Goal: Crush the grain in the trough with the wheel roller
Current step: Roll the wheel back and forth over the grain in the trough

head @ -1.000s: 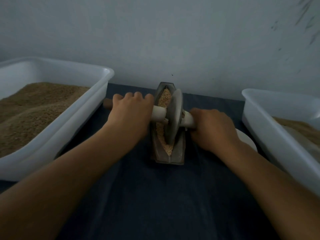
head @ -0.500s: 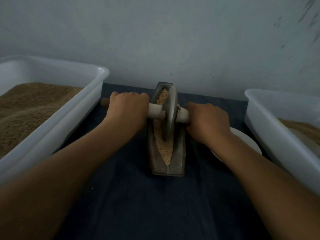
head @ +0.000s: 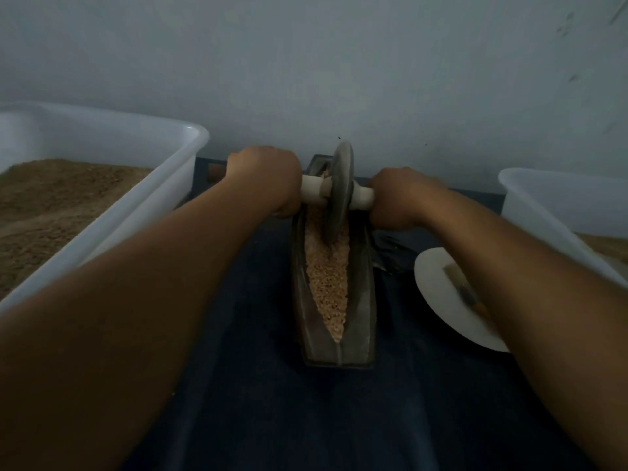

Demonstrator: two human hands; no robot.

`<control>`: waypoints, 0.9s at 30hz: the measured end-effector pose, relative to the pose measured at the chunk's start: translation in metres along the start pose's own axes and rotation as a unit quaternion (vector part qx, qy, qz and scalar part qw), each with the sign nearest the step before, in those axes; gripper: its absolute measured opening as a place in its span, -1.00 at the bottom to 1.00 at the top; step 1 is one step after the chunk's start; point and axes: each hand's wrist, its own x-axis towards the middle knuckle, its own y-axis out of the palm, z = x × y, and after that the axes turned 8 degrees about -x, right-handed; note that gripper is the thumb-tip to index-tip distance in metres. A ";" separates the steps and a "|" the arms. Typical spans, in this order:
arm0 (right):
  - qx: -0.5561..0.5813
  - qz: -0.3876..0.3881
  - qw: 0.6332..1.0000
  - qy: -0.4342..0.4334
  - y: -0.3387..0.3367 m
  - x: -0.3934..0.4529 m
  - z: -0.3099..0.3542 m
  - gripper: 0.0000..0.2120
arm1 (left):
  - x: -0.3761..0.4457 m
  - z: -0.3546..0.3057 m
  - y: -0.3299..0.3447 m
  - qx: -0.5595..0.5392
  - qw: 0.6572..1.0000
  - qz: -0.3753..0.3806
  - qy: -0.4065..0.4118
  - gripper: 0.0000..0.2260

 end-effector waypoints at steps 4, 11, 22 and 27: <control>-0.012 -0.027 1.000 -0.004 0.006 -0.013 0.000 -0.80 | -0.011 -0.001 0.002 0.017 0.999 -0.039 0.013 -0.67; -0.038 -0.112 0.993 0.006 0.006 -0.056 0.013 -0.83 | -0.049 0.010 0.014 -0.028 0.998 -0.037 0.030 -0.70; -0.027 -0.227 0.973 -0.007 0.011 -0.134 0.026 -0.84 | -0.117 0.007 0.011 -0.017 0.990 -0.122 0.075 -0.57; -0.011 -0.223 0.975 -0.005 0.015 -0.139 0.026 -0.81 | -0.119 0.002 0.008 0.007 0.986 -0.143 0.080 -0.60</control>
